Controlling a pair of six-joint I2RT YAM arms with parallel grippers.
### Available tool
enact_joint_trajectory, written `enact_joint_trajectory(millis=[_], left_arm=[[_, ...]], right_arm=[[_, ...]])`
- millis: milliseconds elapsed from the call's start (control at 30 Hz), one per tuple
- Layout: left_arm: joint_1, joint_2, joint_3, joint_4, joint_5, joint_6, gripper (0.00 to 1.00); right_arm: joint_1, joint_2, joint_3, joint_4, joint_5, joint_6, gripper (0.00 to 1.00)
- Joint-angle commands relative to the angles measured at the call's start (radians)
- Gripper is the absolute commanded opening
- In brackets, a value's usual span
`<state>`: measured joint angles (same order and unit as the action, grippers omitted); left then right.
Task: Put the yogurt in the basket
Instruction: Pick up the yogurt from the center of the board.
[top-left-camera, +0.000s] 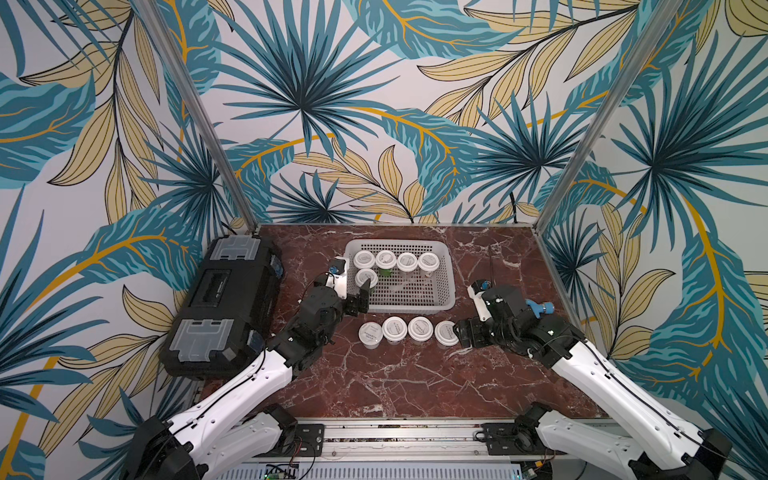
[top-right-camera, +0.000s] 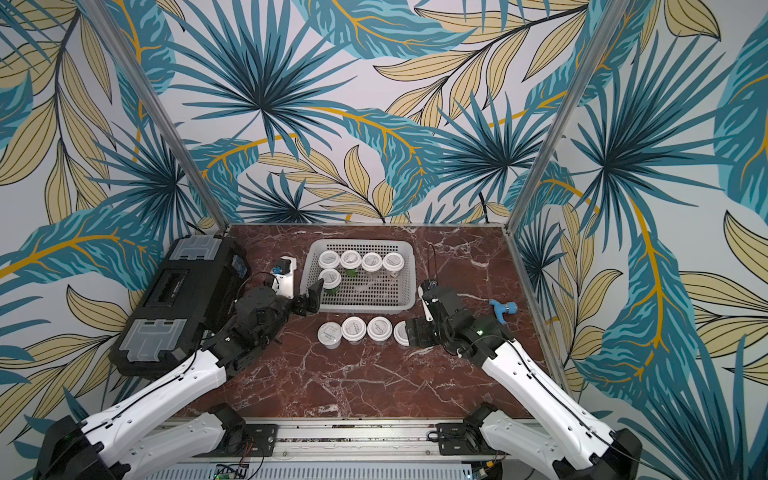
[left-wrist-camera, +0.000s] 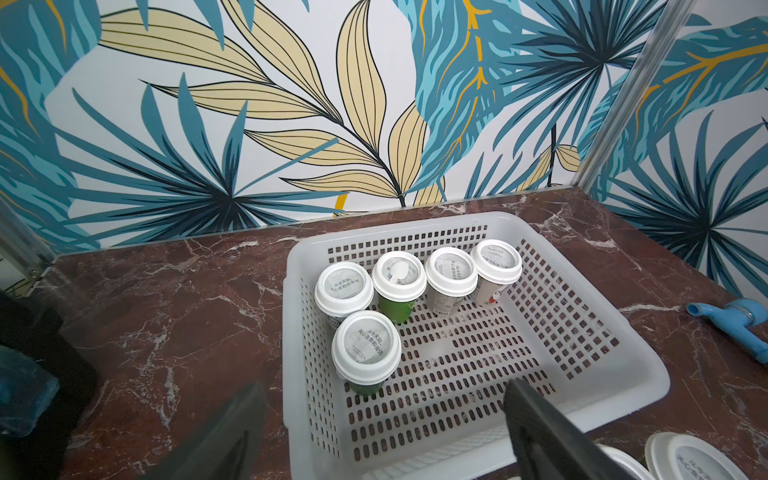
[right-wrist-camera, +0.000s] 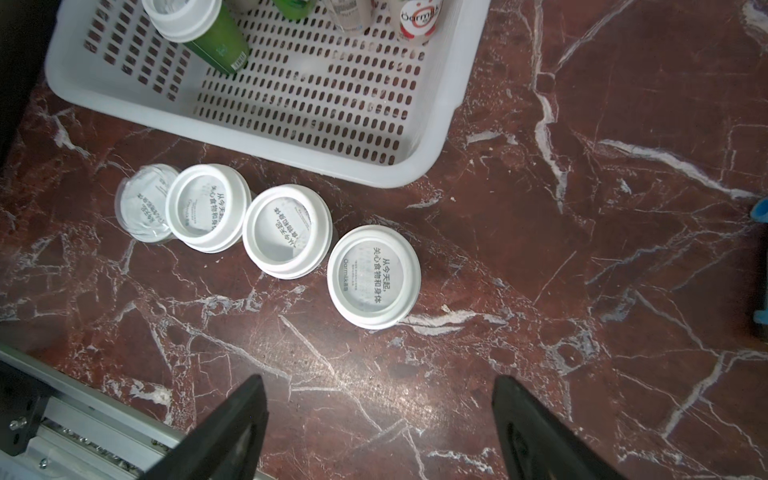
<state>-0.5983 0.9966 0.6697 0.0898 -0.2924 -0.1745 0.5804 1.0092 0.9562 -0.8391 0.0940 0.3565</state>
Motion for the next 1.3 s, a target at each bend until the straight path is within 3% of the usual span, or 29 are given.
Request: enact_joint_trajectory(millis=[0,367,767,1267], left_arm=[[0.009,-0.011,-0.026,0.013,-0.018,-0.018,0.95],[0.012,0.004,-0.016,0.001,-0.011,-0.022,0.96],[0.013,0.022,-0.006,-0.007,-0.002,-0.019,0.96],[0.014,0.015,-0.013,-0.007,-0.011,-0.028,0.97]], right_arm=[[0.008,0.032,-0.029,-0.01,0.027,0.004,0.88],[0.013,0.209,-0.028,0.075,-0.002,-0.016,0.82],[0.022,0.314,0.008,0.122,-0.002,-0.026,0.84],[0.038,0.351,0.01,0.117,0.005,-0.025,0.84]])
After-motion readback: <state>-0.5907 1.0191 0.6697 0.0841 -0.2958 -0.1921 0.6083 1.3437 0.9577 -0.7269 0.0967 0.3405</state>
